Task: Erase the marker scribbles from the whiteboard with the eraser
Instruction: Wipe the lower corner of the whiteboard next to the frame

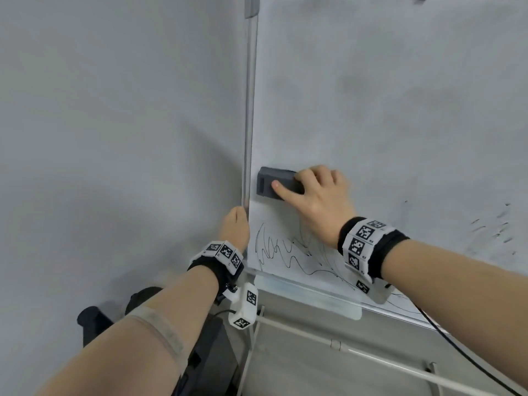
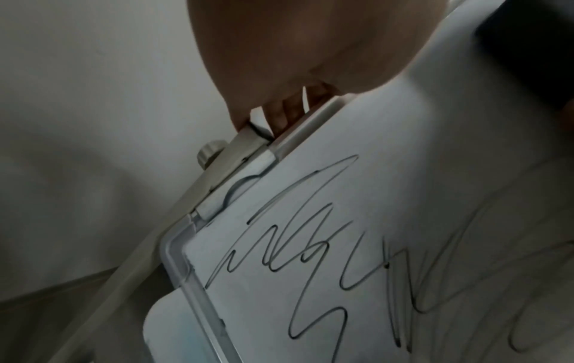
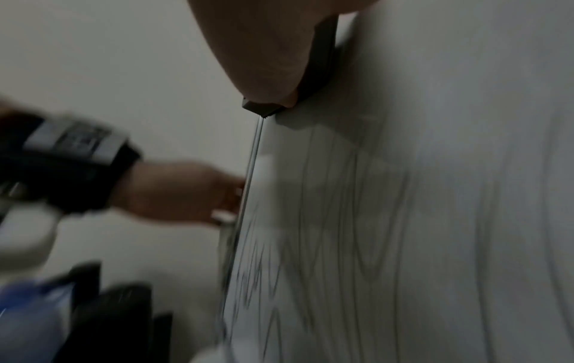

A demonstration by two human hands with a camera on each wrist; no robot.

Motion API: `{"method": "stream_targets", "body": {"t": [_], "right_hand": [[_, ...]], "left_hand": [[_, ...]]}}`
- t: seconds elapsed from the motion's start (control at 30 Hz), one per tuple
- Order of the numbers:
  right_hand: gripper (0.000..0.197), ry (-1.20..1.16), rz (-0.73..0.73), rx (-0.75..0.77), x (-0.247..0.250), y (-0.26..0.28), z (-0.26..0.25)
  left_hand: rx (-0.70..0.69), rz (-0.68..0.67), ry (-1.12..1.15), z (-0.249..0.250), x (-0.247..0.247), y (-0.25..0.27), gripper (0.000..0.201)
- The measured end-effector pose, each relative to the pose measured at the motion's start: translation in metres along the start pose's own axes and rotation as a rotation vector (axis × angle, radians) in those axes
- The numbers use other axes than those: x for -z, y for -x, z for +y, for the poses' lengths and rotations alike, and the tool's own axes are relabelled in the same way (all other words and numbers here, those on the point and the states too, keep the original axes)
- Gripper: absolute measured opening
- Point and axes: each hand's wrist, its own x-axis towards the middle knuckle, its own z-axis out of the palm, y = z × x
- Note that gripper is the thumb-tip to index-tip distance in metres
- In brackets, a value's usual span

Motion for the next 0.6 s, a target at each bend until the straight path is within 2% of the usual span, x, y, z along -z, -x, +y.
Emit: {"method": "stream_targets", "body": {"t": [0.2,0.33,0.43,0.5,0.6], "right_hand": [[0.058,-0.02,-0.233,0.158,-0.068,0.087,-0.052],[0.047,0.007,-0.322,0.25,-0.096,0.116,-0.083],[0.049,-0.008,-0.428,0.247,-0.098,0.124,-0.099],[0.052,-0.046,-0.39,0.195,-0.088,0.112,-0.096],[0.058,-0.077,-0.236,0.074,-0.066,0.072,-0.078]], "left_hand": [[-0.045,0.043,0.041,-0.007,-0.01,-0.002,0.035],[-0.056,0.06,0.046,-0.011,-0.012,-0.008,0.034],[-0.067,0.061,0.047,-0.01,-0.009,-0.01,0.034],[-0.053,0.076,0.065,-0.01,-0.009,-0.01,0.037],[-0.006,0.059,0.079,-0.013,-0.009,-0.007,0.041]]}}
